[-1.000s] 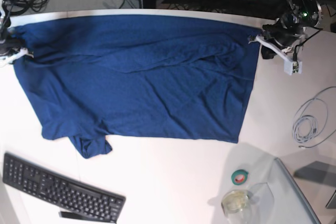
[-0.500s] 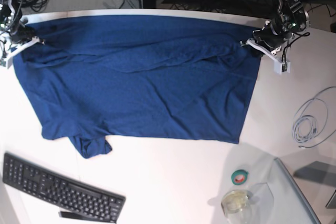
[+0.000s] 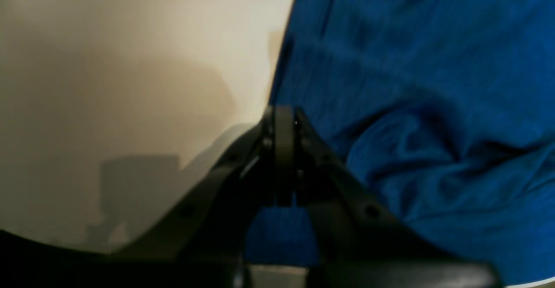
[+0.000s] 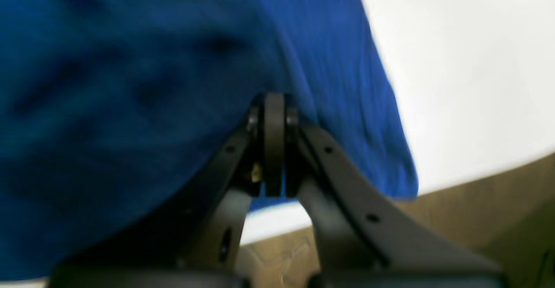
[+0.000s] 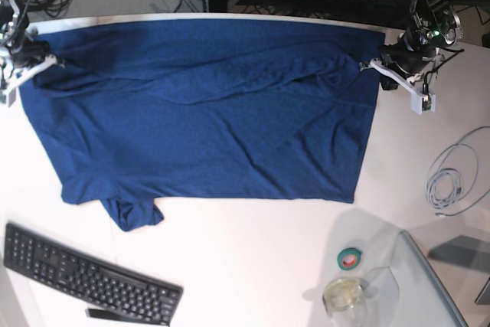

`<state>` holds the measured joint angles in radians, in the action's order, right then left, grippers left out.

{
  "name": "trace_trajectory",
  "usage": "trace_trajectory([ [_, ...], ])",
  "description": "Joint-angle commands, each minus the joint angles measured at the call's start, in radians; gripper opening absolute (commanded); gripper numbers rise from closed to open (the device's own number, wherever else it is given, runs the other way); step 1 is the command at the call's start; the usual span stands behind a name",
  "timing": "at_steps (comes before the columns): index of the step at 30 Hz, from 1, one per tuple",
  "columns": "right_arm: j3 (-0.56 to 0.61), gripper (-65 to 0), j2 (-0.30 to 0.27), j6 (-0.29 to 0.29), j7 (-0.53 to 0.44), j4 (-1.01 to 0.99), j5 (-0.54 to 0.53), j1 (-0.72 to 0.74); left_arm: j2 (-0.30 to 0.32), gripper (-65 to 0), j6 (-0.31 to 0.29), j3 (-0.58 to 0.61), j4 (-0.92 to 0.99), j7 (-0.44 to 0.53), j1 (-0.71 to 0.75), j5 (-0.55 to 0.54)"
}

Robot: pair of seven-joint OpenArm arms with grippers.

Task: Layout the t-shirt on the table in an organized manner, then fold the t-shirt properly
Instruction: 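Hold the shirt corners with both grippers and stretch the edge taut, then release the corner and move the right gripper down the shirt side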

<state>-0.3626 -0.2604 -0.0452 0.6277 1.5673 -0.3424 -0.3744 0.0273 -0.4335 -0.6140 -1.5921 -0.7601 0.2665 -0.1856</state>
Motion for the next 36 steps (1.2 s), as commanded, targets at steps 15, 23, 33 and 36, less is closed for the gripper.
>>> trace_trajectory([
  [15, 0.038, -33.9, -0.095, -0.008, -0.033, -0.546, 0.001, 0.650, 0.016, -65.0, -0.001, -0.120, -0.092, 0.015, -0.052, -0.009],
  [23, 0.362, -35.1, -0.127, -0.008, -0.332, -0.979, -0.001, 0.802, 0.016, -65.0, -0.001, -0.162, -0.092, 0.020, -0.026, -0.009],
  [33, 0.371, -39.6, -0.122, -0.008, -0.368, -1.026, -0.001, 0.786, 0.016, -65.0, -0.123, -0.246, -0.006, 0.015, -0.036, -0.007],
  [36, 0.371, -59.0, -0.124, -0.008, -0.368, -1.026, -0.001, 0.783, 0.016, -65.0, -0.123, -0.246, 0.002, 0.015, -0.032, -0.007],
])
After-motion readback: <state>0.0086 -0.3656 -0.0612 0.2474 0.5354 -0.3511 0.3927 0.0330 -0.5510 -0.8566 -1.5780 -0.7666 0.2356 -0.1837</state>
